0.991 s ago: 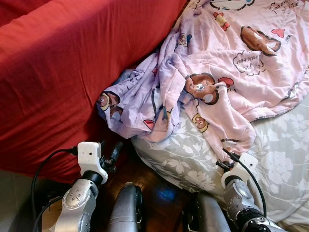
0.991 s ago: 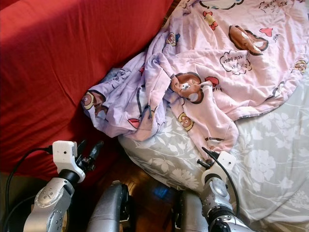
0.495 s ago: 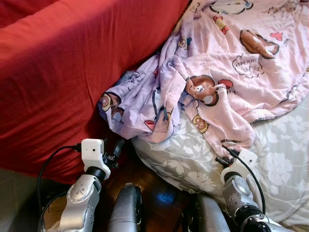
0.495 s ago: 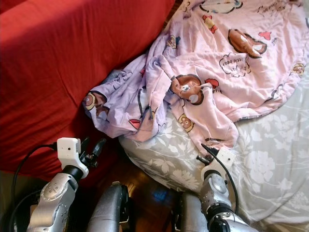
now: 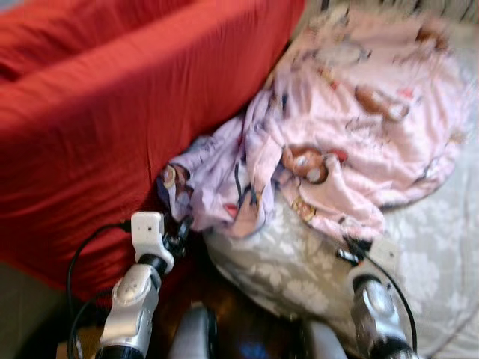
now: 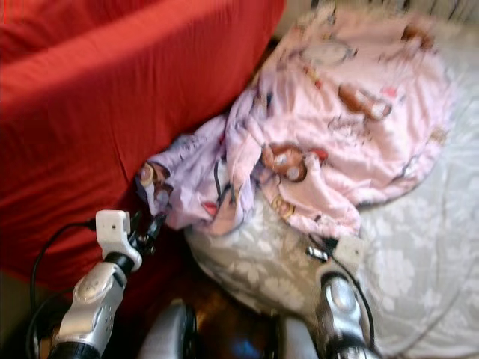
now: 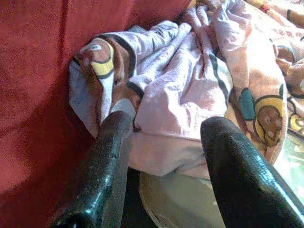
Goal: Clean up the room
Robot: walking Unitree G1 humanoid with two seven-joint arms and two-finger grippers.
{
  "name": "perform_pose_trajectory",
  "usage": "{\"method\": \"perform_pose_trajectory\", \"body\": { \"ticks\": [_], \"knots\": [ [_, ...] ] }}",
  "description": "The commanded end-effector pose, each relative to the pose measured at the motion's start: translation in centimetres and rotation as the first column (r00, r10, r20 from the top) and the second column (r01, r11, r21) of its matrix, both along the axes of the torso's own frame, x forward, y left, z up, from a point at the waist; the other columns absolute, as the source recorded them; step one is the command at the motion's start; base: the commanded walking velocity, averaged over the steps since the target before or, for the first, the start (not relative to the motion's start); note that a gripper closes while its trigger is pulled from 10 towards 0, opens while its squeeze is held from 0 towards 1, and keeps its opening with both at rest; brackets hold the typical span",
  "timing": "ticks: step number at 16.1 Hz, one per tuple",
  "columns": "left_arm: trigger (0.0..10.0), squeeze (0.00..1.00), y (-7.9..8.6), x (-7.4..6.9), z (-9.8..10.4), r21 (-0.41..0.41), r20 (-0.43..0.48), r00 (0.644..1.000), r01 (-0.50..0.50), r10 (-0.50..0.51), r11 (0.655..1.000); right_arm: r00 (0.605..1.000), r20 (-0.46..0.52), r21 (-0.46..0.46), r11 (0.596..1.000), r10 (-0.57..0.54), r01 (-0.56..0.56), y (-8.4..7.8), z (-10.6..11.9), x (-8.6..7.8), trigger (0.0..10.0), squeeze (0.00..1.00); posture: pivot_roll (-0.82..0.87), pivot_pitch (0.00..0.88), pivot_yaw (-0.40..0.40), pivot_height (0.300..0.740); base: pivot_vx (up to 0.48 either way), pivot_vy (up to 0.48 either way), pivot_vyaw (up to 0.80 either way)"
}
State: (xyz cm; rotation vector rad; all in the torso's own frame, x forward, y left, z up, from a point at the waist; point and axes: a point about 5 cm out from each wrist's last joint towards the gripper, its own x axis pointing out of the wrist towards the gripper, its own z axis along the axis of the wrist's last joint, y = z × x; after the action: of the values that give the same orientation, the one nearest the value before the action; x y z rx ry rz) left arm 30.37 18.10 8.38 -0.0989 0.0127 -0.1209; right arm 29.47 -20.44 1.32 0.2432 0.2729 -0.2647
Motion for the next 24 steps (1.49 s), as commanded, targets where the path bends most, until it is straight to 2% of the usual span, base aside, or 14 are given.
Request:
{"method": "perform_pose_trajectory", "body": {
  "ticks": [1,4,5,10,13,18,24],
  "knots": [
    [10.0,0.0,0.4,-0.1,-0.6,0.016,-0.018,1.0,-0.013,0.014,1.0,1.0,0.016,-0.022,1.0,0.021,-0.02,0.3,0.0,-0.2,10.0,0.0,0.06,0.095,0.013,0.645,0.0,0.0,0.0],
    [10.0,0.0,0.3,0.0,-1.1,0.009,-0.016,1.0,-0.019,0.019,1.0,0.99,0.094,-0.061,0.993,0.106,-0.101,1.8,0.8,-0.1,10.0,0.0,0.04,0.07,0.015,0.65,0.0,0.0,0.0],
    [10.0,0.0,0.2,0.1,-1.1,0.006,-0.016,1.0,-0.019,0.019,1.0,0.987,0.097,-0.068,0.99,0.127,-0.121,2.2,0.9,0.0,10.0,0.0,0.04,0.065,0.016,0.665,0.0,0.0,0.0],
    [10.0,0.0,0.4,0.2,-2.0,0.011,-0.039,0.999,-0.021,0.021,1.0,0.986,0.102,-0.065,0.99,0.13,-0.124,2.3,1.0,0.2,10.0,0.0,0.04,0.059,0.013,0.715,0.0,0.0,0.0],
    [10.0,0.0,1.0,-0.3,-3.4,0.036,-0.098,0.995,-0.03,0.033,0.999,0.986,0.1,-0.074,0.99,0.13,-0.123,2.1,1.1,0.1,10.0,0.0,0.04,0.057,0.012,0.74,0.0,0.0,0.0],
    [10.0,0.0,1.9,-1.1,-5.4,0.064,-0.184,0.981,-0.044,0.055,0.997,0.987,0.105,-0.079,0.991,0.119,-0.111,1.7,1.2,0.0,10.0,0.0,0.04,0.057,0.013,0.74,0.0,0.0,0.0],
    [10.0,0.0,3.4,-2.4,-7.8,0.089,-0.318,0.939,-0.105,0.129,0.99,0.987,0.109,-0.082,0.991,0.115,-0.106,1.7,1.2,0.0,10.0,0.0,0.04,0.048,0.014,0.74,0.0,0.0,0.0]
  ]
}}
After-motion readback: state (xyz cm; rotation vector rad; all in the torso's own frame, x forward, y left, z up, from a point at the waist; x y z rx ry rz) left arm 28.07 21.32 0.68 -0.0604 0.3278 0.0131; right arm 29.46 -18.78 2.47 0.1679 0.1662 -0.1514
